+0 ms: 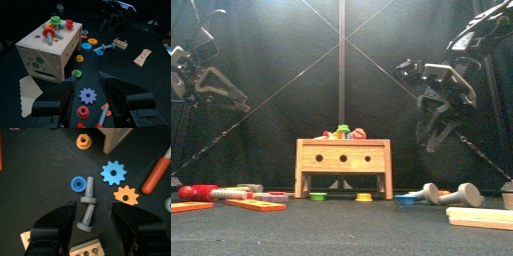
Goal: Grab orange gear
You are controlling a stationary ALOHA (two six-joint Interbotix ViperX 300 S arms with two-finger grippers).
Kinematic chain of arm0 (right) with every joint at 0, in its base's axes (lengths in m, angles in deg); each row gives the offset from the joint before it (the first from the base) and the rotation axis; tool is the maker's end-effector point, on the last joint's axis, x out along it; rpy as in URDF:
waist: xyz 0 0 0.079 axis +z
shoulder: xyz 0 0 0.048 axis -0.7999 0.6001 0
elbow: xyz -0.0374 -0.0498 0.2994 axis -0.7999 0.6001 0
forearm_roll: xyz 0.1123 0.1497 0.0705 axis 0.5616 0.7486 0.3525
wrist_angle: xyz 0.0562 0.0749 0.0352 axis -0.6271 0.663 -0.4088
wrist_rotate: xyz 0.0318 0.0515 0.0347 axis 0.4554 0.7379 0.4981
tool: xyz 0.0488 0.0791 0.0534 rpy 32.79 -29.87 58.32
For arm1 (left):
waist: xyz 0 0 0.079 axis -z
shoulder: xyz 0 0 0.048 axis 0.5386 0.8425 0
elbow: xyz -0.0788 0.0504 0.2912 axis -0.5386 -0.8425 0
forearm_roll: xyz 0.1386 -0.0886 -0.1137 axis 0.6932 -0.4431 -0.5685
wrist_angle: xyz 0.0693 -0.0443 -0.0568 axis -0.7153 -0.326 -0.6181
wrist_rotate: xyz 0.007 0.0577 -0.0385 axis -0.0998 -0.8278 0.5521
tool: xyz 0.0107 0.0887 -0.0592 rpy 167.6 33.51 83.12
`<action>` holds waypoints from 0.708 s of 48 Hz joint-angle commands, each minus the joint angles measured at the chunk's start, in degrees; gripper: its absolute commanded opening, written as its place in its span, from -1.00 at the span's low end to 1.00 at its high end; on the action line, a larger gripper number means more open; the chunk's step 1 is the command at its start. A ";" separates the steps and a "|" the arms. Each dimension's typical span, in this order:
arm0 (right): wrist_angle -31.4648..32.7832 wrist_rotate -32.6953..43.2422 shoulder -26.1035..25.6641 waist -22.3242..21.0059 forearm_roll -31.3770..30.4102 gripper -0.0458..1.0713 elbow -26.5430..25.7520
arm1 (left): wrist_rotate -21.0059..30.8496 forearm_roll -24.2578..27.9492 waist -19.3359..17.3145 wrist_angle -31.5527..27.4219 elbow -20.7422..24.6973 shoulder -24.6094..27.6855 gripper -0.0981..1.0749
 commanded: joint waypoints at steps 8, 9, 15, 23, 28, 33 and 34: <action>2.64 8.79 1.93 -0.18 -1.41 0.59 0.70 | 0.09 -0.09 -1.41 0.62 2.20 1.49 0.54; 2.81 9.14 2.29 -0.18 -1.41 0.60 0.79 | 0.09 0.00 -1.41 0.62 2.37 2.02 0.54; 3.25 10.11 4.66 -0.18 -1.41 0.60 0.97 | -0.18 0.18 -1.41 0.53 3.69 7.21 0.54; 3.43 10.11 7.12 -0.09 -0.88 0.60 0.44 | -0.18 2.46 -1.32 0.62 6.86 15.47 0.54; 3.87 10.11 7.12 -0.09 -0.79 0.61 0.35 | -0.09 4.39 -1.41 0.62 7.91 18.02 0.54; 4.92 10.11 7.03 -0.09 -0.79 0.62 0.53 | 0.00 4.75 -1.41 0.70 8.53 19.60 0.55; 5.10 10.11 7.03 -0.18 -0.79 0.62 0.53 | 0.18 4.75 -1.41 0.79 8.61 19.95 0.55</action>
